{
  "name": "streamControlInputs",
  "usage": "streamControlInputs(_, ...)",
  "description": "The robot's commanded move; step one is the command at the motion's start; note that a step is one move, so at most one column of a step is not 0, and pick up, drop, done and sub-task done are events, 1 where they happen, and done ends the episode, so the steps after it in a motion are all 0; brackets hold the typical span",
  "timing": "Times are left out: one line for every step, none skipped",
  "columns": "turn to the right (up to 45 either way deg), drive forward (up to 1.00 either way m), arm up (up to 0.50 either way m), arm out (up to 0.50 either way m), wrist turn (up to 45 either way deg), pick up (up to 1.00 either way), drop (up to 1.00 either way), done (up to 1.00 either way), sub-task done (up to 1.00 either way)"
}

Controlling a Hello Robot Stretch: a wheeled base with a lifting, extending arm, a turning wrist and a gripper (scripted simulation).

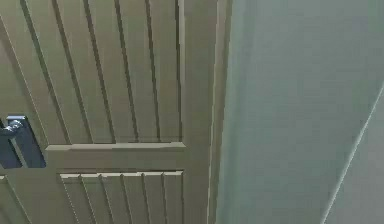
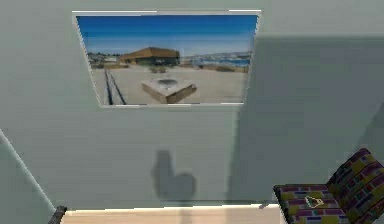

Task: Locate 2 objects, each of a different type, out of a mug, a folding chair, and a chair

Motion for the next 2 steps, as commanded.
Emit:
streamControlInputs(45.0, 0.00, 0.00, 0.00, 0.0, 0.00, 0.00, 0.00, 0.00)
streamControlInputs(45.0, 0.00, 0.00, 0.00, 0.0, 0.00, 0.00, 0.00, 0.00)
